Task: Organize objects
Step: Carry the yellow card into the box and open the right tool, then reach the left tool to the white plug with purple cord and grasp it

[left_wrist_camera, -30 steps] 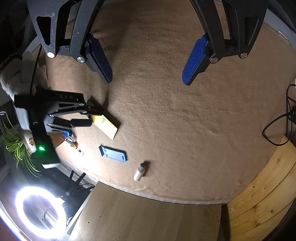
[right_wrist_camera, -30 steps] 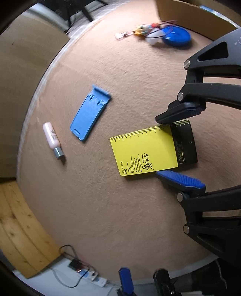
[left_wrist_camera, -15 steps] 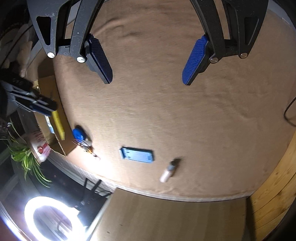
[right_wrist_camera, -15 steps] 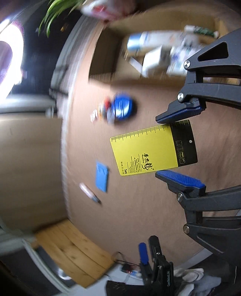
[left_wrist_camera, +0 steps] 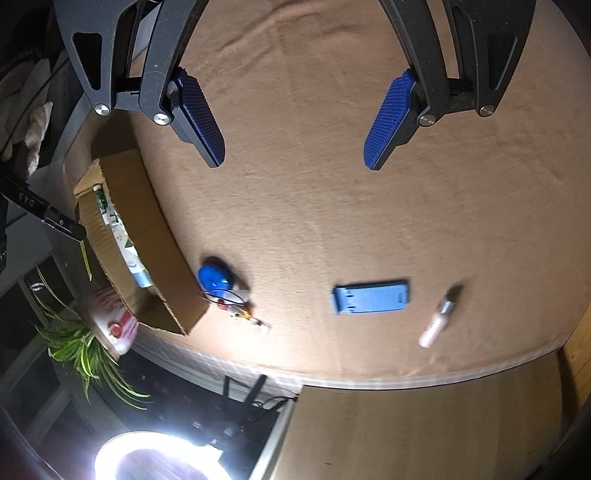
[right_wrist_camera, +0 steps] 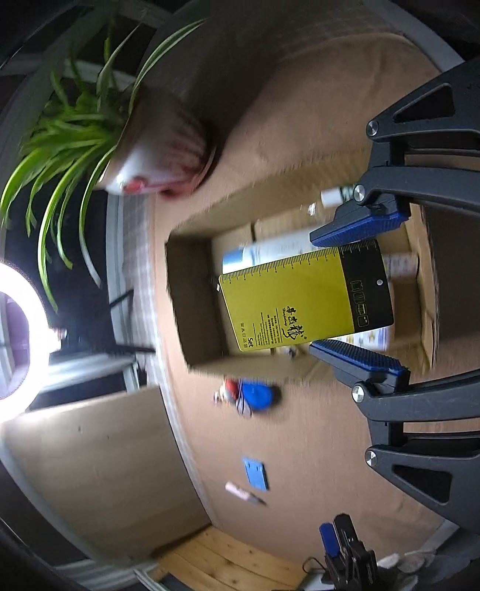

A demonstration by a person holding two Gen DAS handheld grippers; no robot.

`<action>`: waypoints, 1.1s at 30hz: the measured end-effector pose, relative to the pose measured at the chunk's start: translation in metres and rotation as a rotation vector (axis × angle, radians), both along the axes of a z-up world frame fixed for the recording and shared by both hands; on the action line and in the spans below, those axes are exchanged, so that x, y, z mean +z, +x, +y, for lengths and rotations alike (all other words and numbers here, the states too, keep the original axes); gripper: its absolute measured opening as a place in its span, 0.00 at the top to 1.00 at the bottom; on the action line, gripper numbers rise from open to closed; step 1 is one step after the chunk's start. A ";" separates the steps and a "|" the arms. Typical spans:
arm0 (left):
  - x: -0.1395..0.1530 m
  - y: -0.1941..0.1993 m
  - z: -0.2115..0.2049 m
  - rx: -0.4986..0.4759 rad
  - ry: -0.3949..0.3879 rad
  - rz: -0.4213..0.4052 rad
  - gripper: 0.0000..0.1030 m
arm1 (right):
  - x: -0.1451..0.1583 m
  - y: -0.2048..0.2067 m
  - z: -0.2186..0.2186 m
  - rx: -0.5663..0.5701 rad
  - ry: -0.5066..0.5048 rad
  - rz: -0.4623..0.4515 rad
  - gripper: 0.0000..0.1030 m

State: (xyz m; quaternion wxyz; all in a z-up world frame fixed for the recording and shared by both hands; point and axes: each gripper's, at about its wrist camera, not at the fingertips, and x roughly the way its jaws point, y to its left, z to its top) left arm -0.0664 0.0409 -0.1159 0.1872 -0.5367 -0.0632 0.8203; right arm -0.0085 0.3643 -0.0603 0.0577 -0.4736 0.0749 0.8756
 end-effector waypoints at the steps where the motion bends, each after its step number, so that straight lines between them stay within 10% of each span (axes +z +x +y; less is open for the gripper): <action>1: 0.000 -0.001 0.003 -0.003 0.001 0.000 0.22 | -0.002 -0.001 0.002 -0.006 0.004 -0.005 0.53; 11: -0.002 -0.009 0.018 -0.032 -0.001 0.002 0.22 | -0.006 -0.002 0.024 -0.032 0.041 -0.018 0.36; 33: -0.006 -0.088 0.064 -0.089 -0.069 0.019 0.23 | 0.015 0.032 0.001 0.025 -0.120 0.036 0.36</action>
